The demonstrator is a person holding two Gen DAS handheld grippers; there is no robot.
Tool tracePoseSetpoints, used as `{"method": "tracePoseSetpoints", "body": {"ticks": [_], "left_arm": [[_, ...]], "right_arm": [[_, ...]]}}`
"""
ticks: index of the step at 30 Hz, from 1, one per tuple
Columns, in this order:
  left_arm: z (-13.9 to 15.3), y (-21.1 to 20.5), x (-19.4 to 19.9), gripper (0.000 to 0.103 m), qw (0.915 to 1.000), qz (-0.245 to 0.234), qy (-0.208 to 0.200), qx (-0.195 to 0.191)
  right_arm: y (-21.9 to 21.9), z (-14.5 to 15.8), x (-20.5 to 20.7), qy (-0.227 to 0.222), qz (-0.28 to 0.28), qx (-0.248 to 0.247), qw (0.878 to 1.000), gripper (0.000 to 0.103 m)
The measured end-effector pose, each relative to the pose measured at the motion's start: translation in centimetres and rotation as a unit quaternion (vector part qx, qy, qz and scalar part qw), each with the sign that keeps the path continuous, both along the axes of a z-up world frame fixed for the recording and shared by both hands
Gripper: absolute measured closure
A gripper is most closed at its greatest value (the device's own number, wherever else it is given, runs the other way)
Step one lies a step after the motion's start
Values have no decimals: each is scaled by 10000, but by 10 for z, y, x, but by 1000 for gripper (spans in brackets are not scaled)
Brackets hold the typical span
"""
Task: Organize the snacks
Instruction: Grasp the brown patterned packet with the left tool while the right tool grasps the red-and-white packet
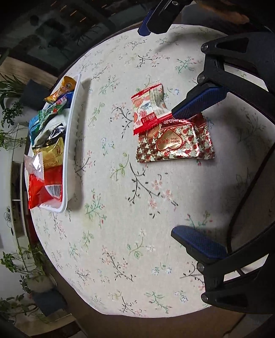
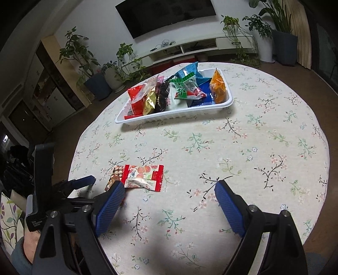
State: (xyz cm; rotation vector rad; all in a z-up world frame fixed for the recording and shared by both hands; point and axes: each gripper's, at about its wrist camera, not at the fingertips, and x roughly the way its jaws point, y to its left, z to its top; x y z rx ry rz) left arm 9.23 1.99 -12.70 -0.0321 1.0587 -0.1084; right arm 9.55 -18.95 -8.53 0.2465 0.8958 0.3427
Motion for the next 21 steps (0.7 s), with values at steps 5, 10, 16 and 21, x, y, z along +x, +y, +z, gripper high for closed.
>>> {"method": "tracePoseSetpoints", "body": {"ticks": [5, 10, 16, 21], "left_arm": [[10, -4, 7, 5, 9997, -203, -105, 68], [6, -11, 15, 35, 9986, -478, 68, 225], [3, -16, 15, 35, 9973, -608, 97, 390], [3, -22, 23, 35, 9957, -767, 192, 481]], "right_arm": [[7, -2, 2, 35, 173, -115, 9998, 14], [14, 0, 3, -25, 536, -331, 9980, 14], [22, -3, 7, -14, 1042, -703, 9921, 14], [34, -3, 8, -82, 1537, -837, 9845, 14]]}}
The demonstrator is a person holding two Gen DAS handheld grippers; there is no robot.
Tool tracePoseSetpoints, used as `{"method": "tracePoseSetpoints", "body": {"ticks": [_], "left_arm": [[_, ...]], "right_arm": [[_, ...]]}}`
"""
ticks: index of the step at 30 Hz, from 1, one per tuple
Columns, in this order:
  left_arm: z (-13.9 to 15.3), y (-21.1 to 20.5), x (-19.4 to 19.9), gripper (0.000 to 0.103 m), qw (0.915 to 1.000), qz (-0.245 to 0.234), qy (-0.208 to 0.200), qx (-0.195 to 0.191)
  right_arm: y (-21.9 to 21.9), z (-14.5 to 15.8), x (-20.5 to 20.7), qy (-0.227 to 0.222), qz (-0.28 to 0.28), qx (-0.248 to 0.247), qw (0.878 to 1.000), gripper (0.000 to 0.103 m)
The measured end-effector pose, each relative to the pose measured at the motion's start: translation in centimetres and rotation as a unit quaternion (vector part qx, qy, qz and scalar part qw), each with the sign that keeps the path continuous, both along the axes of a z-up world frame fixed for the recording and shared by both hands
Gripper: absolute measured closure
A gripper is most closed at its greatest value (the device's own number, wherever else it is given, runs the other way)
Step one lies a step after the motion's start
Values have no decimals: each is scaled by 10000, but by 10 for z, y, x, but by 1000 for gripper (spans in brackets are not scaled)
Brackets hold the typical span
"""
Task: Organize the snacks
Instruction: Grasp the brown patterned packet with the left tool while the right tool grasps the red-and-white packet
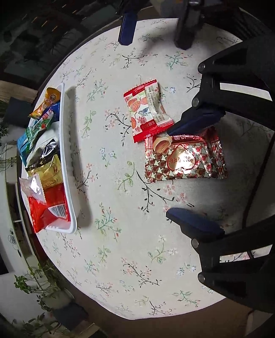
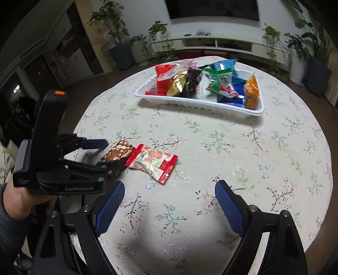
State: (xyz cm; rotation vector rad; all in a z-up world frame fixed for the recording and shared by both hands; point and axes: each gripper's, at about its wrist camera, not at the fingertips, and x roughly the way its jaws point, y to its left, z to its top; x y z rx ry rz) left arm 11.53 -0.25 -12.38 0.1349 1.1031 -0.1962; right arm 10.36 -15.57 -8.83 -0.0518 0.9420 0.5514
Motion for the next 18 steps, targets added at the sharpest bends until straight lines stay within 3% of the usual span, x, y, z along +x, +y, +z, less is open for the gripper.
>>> {"method": "tracePoseSetpoints", "body": {"ticks": [5, 7, 8, 18], "left_arm": [[2, 7, 1, 51, 9998, -173, 22, -25], [4, 10, 2, 69, 9997, -243, 57, -46], [5, 12, 4, 72, 9996, -276, 82, -54], [7, 21, 1, 75, 9980, -561, 177, -218]], "right_arm": [[21, 4, -2, -244, 873, -496, 9946, 14], [29, 5, 0, -352, 1259, -730, 9887, 14], [32, 5, 2, -367, 1411, -832, 9858, 15], [73, -8, 40, -20, 2609, -1545, 9529, 26]]}}
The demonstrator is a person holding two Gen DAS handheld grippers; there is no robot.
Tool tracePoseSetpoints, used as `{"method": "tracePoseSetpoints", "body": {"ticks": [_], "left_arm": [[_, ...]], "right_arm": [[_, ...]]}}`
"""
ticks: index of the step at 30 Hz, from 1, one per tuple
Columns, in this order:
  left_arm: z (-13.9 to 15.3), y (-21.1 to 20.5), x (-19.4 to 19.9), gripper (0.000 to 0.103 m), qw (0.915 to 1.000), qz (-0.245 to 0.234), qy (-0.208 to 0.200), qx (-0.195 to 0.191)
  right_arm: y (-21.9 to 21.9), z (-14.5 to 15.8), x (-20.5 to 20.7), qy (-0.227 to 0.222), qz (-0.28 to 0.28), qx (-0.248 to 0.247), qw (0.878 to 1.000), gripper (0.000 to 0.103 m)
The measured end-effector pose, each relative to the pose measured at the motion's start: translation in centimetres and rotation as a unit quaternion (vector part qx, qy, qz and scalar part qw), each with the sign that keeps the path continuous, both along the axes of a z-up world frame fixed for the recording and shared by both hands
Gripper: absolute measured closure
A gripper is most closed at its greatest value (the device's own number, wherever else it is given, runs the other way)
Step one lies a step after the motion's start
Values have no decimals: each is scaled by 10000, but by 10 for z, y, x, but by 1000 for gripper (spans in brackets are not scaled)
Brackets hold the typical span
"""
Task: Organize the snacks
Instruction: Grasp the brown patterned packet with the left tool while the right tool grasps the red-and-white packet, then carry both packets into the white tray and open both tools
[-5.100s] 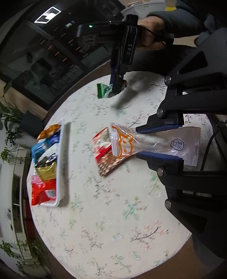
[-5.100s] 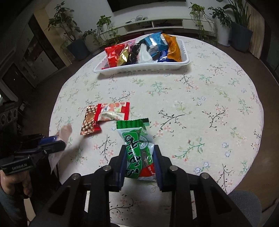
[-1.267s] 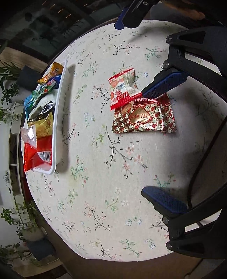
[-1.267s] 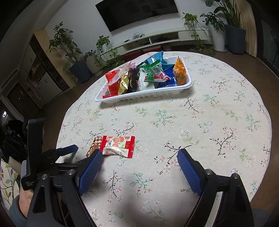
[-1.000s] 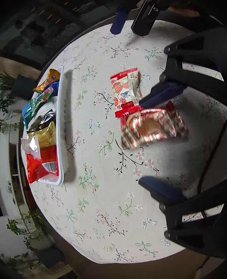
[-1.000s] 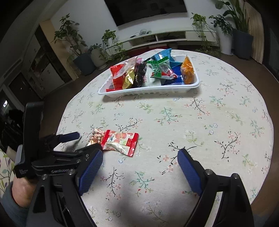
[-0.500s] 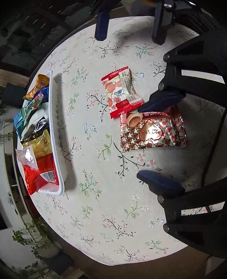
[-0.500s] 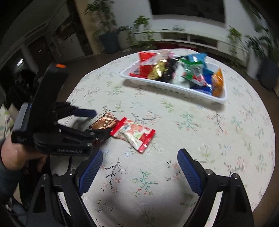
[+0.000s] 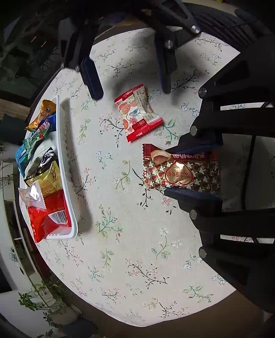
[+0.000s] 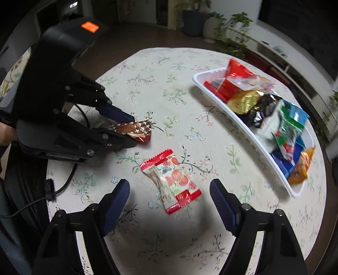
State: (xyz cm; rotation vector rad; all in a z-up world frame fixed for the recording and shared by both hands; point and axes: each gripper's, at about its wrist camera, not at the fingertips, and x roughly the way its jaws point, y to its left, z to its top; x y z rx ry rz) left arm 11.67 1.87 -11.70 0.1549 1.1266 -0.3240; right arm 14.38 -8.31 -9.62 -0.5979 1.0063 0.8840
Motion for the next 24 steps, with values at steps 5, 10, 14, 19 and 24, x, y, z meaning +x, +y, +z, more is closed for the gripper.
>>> {"method": "tracePoseSetpoints", "body": {"ticks": [5, 10, 14, 19, 24], "left_arm": [[2, 5, -2, 78, 9998, -113, 54, -169], [2, 7, -8, 78, 9993, -160, 58, -331], [3, 9, -10, 79, 9991, -157, 24, -403], [5, 10, -14, 81, 9987, -168, -2, -485], [5, 11, -18, 83, 9985, -135, -54, -520]], "right_arm": [[19, -19, 7, 220, 397, -701, 9965, 31], [27, -26, 17, 522, 461, -816, 9942, 37], [31, -27, 21, 726, 476, -850, 9926, 43], [24, -19, 29, 881, 332, -727, 9929, 65], [16, -17, 24, 799, 121, -515, 9954, 70]]}}
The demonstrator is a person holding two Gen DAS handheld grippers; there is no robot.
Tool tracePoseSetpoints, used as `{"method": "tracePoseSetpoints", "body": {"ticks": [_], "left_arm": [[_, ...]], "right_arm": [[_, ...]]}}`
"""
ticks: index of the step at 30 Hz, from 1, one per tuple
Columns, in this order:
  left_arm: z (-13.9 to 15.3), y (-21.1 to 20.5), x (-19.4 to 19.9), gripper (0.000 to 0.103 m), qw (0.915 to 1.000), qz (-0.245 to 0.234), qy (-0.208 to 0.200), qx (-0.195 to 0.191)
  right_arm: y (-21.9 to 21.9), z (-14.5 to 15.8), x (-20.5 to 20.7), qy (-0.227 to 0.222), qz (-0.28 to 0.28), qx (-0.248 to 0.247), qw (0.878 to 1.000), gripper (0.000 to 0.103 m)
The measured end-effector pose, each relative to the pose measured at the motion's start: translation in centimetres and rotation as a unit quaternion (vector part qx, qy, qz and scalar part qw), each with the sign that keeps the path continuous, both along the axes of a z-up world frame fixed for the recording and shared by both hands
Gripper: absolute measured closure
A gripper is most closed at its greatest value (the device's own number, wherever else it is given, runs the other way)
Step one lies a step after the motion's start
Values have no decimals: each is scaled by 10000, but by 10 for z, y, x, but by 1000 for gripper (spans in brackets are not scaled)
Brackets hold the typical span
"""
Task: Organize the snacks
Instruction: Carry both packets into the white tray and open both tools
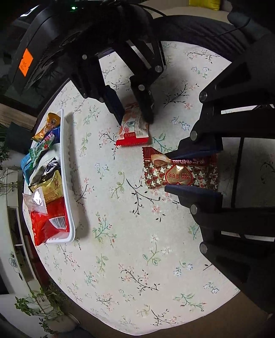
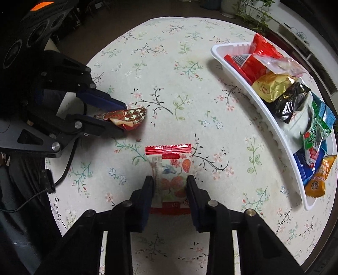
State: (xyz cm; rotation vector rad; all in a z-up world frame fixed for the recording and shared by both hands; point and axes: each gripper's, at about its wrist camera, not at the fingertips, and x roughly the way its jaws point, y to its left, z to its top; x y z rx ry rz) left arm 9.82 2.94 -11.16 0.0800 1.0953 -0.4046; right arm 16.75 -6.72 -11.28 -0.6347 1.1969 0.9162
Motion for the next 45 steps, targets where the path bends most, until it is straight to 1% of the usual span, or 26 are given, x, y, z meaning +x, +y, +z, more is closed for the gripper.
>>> {"method": "tracePoseSetpoints", "body": {"ticks": [5, 10, 14, 20, 24, 29, 31, 35, 37, 39, 41, 45], "left_arm": [[0, 1, -3, 84, 10000, 29, -34, -2], [2, 1, -6, 85, 10000, 25, -83, 12], [6, 3, -9, 85, 9998, 78, -148, -58], [22, 9, -5, 85, 9988, 194, -238, -380], [42, 14, 10, 85, 9969, 261, -391, -633], [78, 15, 43, 85, 9937, 307, -718, -802], [90, 17, 64, 85, 9923, 343, -793, -893], [112, 12, 110, 85, 9905, 400, -917, -942], [122, 8, 133, 85, 9902, 408, -996, -889], [125, 3, 156, 85, 9902, 434, -996, -873], [124, -3, 182, 85, 9904, 496, -960, -865], [111, -20, 219, 85, 9926, 511, -870, -673]], "right_arm": [[-11, 3, -7, -112, -233, 277, 9993, 71], [-21, 17, -16, -237, -502, 669, 9962, 72], [-32, 29, -16, -372, -744, 959, 9919, 72], [-52, 48, -27, -479, -1184, 1502, 9804, 72], [-67, 58, -19, -491, -1612, 1808, 9690, 72], [-91, 78, 2, -635, -2195, 2031, 9521, 72], [-102, 87, 13, -753, -2456, 2035, 9448, 72], [-123, 104, 47, -902, -3053, 2095, 9245, 72], [-124, 107, 62, -940, -3221, 2038, 9197, 71], [-124, 110, 80, -965, -3378, 1968, 9153, 71], [-118, 109, 102, -892, -3510, 1909, 9124, 71], [-102, 98, 132, -838, -3643, 1748, 9109, 71]]}}
